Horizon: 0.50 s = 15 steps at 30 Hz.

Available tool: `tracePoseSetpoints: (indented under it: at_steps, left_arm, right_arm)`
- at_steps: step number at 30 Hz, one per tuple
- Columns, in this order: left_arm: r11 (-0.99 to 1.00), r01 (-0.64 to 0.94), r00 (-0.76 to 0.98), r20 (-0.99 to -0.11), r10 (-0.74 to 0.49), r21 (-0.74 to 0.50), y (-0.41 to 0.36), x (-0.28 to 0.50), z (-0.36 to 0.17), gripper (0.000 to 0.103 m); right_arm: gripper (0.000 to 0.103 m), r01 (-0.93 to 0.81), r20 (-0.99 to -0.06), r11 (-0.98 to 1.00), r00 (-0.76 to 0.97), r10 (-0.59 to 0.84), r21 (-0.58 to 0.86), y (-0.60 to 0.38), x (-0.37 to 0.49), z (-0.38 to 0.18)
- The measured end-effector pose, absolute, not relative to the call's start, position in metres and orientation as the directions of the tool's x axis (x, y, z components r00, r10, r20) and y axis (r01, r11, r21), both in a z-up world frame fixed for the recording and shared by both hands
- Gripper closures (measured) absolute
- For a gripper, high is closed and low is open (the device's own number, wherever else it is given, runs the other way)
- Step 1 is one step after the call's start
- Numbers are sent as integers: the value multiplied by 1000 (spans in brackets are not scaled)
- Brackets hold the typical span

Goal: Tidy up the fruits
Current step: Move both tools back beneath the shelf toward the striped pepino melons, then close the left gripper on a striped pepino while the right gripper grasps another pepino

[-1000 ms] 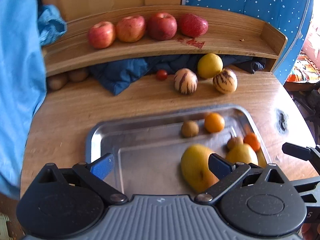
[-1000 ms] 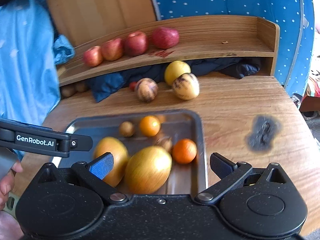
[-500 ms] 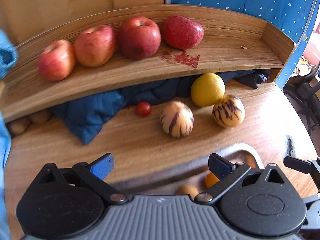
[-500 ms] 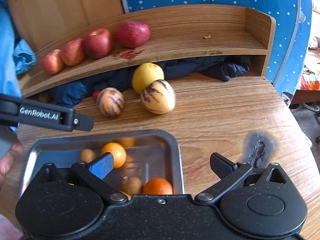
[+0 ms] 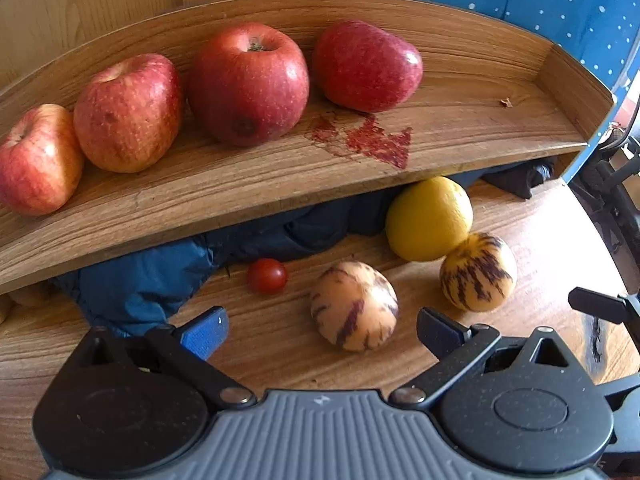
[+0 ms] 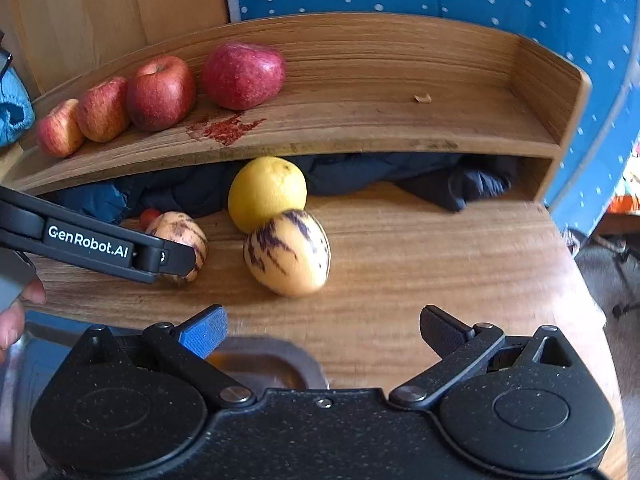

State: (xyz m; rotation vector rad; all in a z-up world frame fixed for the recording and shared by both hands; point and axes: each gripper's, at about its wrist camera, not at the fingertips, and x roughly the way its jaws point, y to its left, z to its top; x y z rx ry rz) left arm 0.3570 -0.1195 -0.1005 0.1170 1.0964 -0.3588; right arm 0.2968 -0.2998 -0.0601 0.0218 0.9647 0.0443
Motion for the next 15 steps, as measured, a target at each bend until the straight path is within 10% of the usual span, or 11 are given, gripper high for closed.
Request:
tracePoseSetpoints:
  at_steps: [15]
  left_arm:
    - [922,348,382,-873,-303,-168,-113,368,-107,10]
  right_arm:
    - [11,-152,-809,988,584,66,-30,-280,328,-68]
